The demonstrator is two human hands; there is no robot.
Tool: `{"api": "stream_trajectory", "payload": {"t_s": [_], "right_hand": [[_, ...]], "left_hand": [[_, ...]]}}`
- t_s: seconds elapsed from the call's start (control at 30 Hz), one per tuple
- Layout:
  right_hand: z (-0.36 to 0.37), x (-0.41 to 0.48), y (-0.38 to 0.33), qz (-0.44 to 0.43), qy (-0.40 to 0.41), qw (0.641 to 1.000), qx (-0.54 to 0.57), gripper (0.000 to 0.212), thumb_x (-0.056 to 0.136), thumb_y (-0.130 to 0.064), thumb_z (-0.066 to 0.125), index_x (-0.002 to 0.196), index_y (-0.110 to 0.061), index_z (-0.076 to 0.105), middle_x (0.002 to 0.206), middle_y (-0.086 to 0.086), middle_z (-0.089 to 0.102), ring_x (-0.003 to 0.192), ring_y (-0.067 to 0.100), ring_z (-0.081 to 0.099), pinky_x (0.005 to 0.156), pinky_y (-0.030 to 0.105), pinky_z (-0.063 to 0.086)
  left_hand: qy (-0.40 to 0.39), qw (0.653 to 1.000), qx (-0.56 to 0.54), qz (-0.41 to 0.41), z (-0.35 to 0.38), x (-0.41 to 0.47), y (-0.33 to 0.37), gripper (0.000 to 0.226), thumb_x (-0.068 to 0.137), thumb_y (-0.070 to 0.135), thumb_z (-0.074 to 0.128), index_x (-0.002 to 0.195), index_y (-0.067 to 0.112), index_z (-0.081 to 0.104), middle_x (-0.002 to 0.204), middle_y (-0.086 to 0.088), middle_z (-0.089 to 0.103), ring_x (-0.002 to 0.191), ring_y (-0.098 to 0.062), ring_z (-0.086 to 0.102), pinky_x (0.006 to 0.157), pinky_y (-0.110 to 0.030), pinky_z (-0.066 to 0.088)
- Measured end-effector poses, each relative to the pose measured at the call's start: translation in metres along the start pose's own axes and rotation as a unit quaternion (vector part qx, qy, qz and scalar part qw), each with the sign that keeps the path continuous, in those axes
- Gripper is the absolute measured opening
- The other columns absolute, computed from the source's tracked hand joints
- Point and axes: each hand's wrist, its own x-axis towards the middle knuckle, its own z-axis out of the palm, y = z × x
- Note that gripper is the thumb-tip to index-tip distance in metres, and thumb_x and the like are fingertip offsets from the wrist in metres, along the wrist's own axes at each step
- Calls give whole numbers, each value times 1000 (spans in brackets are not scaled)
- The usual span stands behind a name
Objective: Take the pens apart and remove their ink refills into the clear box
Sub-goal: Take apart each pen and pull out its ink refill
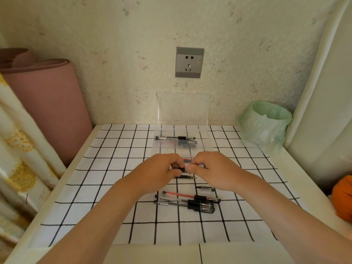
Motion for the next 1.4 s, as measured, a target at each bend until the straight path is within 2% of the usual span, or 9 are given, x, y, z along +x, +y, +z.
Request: {"api": "stream_trajectory", "payload": {"t_s": [0.2,0.4,0.57,0.63,0.73,0.93,1.07,1.27,1.4], "right_hand": [[0,1,2,-17,7,1000,-18,12,83,-41,72,90,-35,64,91,-19,63,72,-18,49,62,15,34],[1,0,1,-9,-19,999,-27,25,92,-51,54,96,-32,70,92,-11,66,81,4,59,76,33,52],[0,0,0,-19,10,999,-39,12,83,-41,70,91,-38,62,92,-18,64,80,-2,57,72,26,48],[0,0,0,-18,6,999,-41,7,86,-41,67,90,-36,65,92,-18,63,83,-2,56,75,27,48],[1,0,-1,-10,-13,999,-48,19,93,-45,57,96,-31,70,93,-13,63,83,4,57,78,32,50],[1,1,0,-17,11,999,-46,14,82,-44,70,93,-37,63,93,-18,63,87,1,59,80,31,52],[1,0,0,-19,-3,999,-47,13,91,-44,61,95,-33,68,95,-17,63,80,-1,54,74,25,46],[2,1,-1,-27,10,997,-67,13,89,-43,64,97,-35,69,93,-18,63,83,2,56,75,27,48],[1,1,-3,-13,-5,999,-51,15,93,-41,60,98,-33,71,95,-12,68,83,6,59,76,30,50]], "left_hand": [[4,1000,5,-6,1,0,1,12,94,28,61,100,38,63,74,23,56,64,6,52,62,-15,37],[-2,1000,18,3,-1,0,0,13,94,27,62,102,37,64,87,20,62,73,5,53,67,-15,40],[2,1000,20,1,1,1,1,12,94,27,62,100,37,64,83,20,60,74,0,55,68,-19,43],[1,1000,28,5,1,2,0,12,93,28,62,100,37,63,88,18,63,79,-1,57,73,-22,48],[1,1000,28,7,1,1,0,12,93,28,62,101,37,63,91,18,64,82,-1,57,75,-21,49],[3,999,33,8,1,1,0,11,93,28,62,100,37,62,86,20,61,75,1,54,66,-18,41],[4,1000,27,8,1,1,0,12,94,28,61,102,36,63,92,18,63,82,-1,57,72,-19,47],[11,1000,10,7,2,2,2,11,94,24,62,101,32,63,86,18,60,79,-2,57,68,-16,43],[16,1000,20,4,2,2,2,12,93,23,63,101,30,65,92,16,63,86,-4,59,78,-24,51]]}}
